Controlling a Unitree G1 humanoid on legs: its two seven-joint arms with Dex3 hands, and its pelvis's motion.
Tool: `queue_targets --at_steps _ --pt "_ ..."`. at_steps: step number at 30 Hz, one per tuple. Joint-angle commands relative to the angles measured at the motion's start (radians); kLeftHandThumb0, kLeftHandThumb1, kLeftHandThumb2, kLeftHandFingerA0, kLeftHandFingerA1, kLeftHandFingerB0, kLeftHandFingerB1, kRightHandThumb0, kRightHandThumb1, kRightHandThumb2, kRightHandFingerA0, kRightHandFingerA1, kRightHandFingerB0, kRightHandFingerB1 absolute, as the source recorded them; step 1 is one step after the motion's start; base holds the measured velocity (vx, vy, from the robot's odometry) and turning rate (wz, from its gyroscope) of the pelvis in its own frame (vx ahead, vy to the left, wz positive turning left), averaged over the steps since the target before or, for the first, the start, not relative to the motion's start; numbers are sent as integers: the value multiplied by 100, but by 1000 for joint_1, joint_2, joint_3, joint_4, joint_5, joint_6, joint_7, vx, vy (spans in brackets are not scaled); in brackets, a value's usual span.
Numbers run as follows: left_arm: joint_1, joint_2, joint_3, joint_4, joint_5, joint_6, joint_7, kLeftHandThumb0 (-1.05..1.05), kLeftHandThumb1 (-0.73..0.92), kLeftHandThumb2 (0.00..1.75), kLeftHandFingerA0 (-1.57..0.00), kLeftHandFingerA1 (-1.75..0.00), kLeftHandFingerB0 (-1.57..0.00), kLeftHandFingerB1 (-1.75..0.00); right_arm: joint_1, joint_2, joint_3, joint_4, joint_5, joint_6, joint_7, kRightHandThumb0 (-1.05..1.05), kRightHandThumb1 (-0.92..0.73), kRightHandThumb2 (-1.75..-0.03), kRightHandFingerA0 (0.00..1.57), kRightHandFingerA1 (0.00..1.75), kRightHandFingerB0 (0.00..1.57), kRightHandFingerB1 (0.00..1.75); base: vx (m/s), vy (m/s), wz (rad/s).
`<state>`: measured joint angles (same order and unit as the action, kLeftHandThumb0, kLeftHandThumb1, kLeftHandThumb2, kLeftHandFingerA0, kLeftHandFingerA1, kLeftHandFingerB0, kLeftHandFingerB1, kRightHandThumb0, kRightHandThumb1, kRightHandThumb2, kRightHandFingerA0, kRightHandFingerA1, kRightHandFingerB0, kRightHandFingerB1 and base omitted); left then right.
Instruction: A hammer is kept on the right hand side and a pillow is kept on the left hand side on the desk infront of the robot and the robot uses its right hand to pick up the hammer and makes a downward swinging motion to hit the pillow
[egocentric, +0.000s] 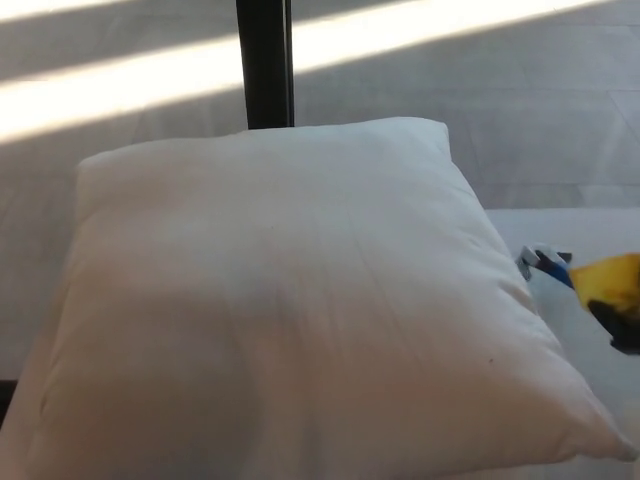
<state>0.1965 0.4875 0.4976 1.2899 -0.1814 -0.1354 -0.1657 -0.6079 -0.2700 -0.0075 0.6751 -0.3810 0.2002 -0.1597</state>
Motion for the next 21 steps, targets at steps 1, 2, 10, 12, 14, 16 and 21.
queue_targets --at_steps 1,2,10,12,14,16,21 --pt "7 19 10 -1 -21 -19 -25 -68 76 63 -62 -61 -64 -51 -108 50 -36 -110 111 89 90 -32 -45 -113 122 138 107 128 0 0 0" --pt "6 19 10 -1 -20 -19 -23 -68 76 63 -62 -61 -64 -51 -117 56 -37 -125 115 101 95 -32 -45 -113 122 138 107 128 0 0 0" --pt "14 16 4 -2 -17 -22 -27 -70 76 63 -62 -60 -63 -51 -184 98 -109 -208 195 151 117 -28 -41 -119 125 145 109 134 0 0 0" --pt "18 13 -2 -1 -12 -26 -9 -70 76 63 -65 -62 -69 -52 -215 81 -140 -197 221 138 127 -22 -36 -123 101 175 80 169 0 0 0" --pt "19 13 -3 -2 -15 -29 -15 -70 76 63 -64 -63 -64 -52 -242 79 -166 -190 238 153 123 -23 -36 -126 103 175 81 169 0 0 0" --pt "25 13 -3 -1 -16 -30 -15 -69 77 63 -63 -61 -62 -51 -268 81 -191 -182 259 172 126 -22 -36 -125 103 175 81 168 0 0 0" --pt "28 5 8 7 -28 -27 -4 -68 75 63 -63 -62 -65 -53 -363 92 -265 -196 332 248 132 -20 -40 -124 106 175 79 164 0 0 0"
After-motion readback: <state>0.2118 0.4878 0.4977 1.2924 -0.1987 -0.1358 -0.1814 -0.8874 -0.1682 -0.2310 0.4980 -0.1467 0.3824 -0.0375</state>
